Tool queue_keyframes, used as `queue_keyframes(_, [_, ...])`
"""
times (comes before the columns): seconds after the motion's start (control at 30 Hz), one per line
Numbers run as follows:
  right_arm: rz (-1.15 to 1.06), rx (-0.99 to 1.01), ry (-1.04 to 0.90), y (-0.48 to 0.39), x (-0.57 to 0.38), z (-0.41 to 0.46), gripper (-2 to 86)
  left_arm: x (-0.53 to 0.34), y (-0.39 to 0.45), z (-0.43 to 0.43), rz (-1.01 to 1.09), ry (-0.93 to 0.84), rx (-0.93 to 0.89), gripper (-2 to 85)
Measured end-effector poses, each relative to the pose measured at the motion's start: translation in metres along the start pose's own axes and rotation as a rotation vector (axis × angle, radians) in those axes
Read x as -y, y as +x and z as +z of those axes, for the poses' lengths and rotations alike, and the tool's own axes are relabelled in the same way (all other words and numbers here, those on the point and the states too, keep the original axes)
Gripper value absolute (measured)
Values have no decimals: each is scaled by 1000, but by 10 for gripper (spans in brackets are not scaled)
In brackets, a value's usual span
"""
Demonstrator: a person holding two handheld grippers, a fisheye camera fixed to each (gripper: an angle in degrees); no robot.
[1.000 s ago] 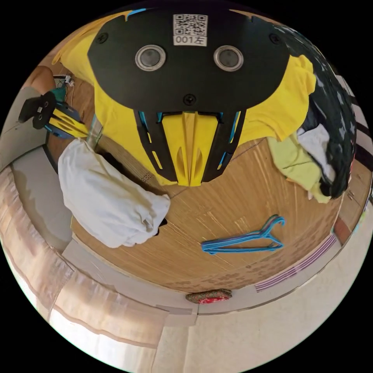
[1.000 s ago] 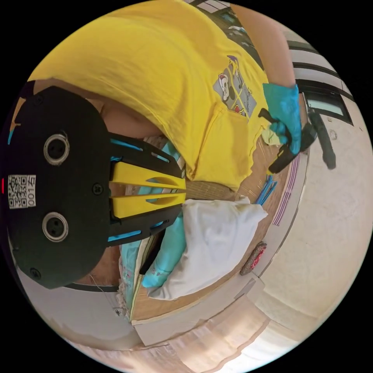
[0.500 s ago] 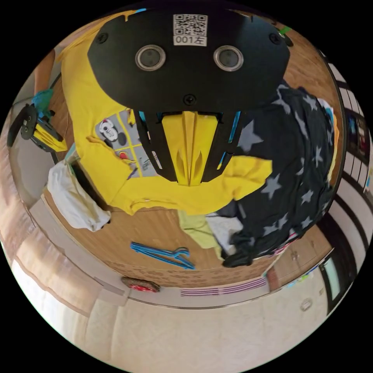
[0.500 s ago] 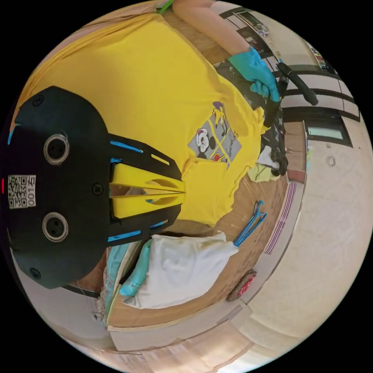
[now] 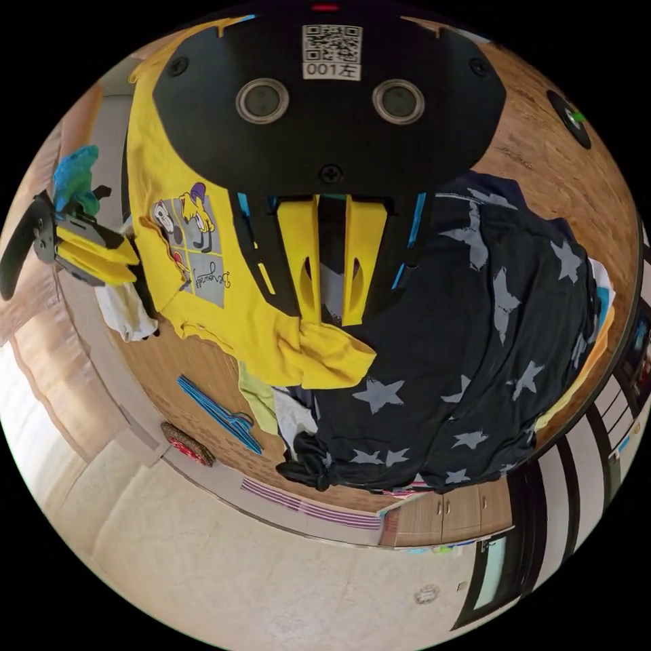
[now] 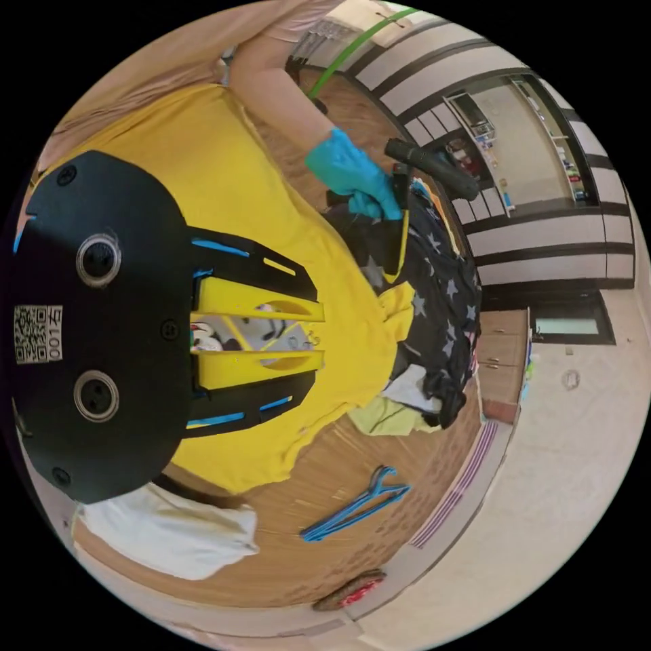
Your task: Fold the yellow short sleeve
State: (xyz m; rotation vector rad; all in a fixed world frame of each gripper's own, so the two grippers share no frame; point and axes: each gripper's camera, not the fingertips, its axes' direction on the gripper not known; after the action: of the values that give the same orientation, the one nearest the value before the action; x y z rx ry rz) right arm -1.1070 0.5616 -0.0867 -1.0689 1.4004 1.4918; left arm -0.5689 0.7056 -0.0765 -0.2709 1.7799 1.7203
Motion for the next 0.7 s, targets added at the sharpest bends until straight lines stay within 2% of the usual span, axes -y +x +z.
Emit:
queue_keyframes(0.13, [-35,87,-31,2,72,48,39,-3,-29,17,-22,-32,-20,24])
queue_keyframes(0.2, [-77,45,-78,2,100,74,45,-4,-43,22,-39,-37,-37,23])
queue_keyframes(0.33, [-71,101,-106,8,154,117,67,-4,-70,27,-66,-7,-141,10])
queue_keyframes(0.43, [-78,141,-111,5,183,136,78,-1,-80,29,-56,1,-128,-7])
queue_keyframes(0.57, [-124,26,-185,-6,207,163,69,2,-94,29,-40,3,-141,-11])
queue_keyframes(0.7, [-174,-74,-147,-16,217,162,31,4,-100,16,3,51,-141,-12])
